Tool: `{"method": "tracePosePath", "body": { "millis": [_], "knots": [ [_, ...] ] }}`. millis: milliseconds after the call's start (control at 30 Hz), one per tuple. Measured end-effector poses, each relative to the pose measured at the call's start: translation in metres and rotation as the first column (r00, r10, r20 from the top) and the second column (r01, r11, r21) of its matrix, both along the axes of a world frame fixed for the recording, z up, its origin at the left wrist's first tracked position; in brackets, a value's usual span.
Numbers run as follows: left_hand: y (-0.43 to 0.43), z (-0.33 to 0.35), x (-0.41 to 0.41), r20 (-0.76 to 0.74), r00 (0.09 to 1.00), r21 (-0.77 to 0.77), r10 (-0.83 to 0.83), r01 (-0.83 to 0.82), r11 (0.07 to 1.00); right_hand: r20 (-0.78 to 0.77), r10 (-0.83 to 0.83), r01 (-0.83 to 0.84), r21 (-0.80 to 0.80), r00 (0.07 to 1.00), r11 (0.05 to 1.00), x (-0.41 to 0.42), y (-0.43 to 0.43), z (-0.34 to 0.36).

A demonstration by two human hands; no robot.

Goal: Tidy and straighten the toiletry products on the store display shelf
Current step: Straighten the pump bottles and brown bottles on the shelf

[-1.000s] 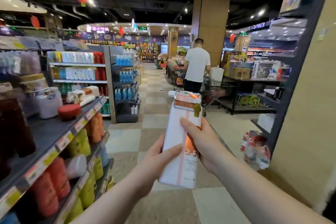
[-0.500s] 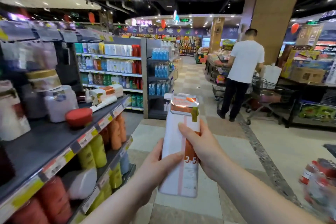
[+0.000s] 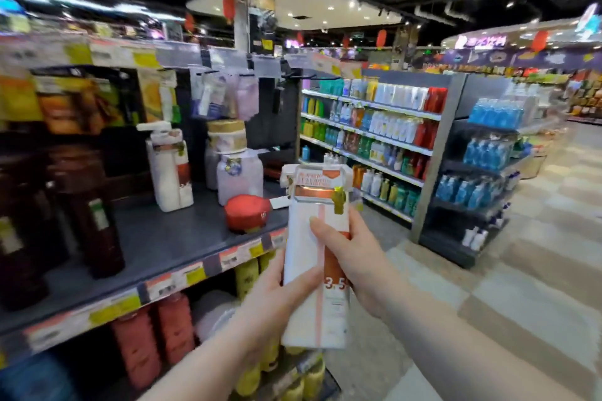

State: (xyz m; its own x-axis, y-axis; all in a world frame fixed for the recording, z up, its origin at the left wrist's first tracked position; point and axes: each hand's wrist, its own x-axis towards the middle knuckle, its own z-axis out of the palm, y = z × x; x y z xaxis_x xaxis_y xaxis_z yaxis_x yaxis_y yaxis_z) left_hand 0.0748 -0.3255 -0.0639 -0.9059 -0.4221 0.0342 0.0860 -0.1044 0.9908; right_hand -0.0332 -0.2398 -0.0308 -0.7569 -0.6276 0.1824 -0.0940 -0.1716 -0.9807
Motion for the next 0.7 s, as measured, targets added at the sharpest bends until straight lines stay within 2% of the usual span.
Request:
{"method": "tracePosePath", "body": {
  "millis": [100,233,333,533,700],
  "knots": [
    [-0.036,0.003,0.001,0.029,0.991,-0.038,0.134,-0.133,0.990,-0.001,0.161,-0.161,-0.003,0.987,0.987,-0.010,-0.047,-0.001],
    [-0.095,0.002,0.000,-0.013,0.959,-0.123,0.282,-0.281,0.952,-0.119,0.338,-0.339,0.012,0.933,0.941,-0.023,-0.107,0.010],
    [-0.143,-0.001,-0.006,-0.045,0.942,-0.153,0.333,-0.336,0.930,-0.189,0.433,-0.436,0.028,0.881,0.899,-0.034,-0.154,0.020],
    [-0.222,-0.011,-0.018,-0.041,0.891,-0.164,0.453,-0.453,0.876,-0.272,0.578,-0.559,0.153,0.769,0.815,-0.057,-0.241,0.015],
    [-0.258,-0.011,-0.038,0.008,0.872,-0.209,0.489,-0.477,0.854,-0.270,0.617,-0.589,0.187,0.739,0.786,-0.081,-0.296,0.007]
  ]
}}
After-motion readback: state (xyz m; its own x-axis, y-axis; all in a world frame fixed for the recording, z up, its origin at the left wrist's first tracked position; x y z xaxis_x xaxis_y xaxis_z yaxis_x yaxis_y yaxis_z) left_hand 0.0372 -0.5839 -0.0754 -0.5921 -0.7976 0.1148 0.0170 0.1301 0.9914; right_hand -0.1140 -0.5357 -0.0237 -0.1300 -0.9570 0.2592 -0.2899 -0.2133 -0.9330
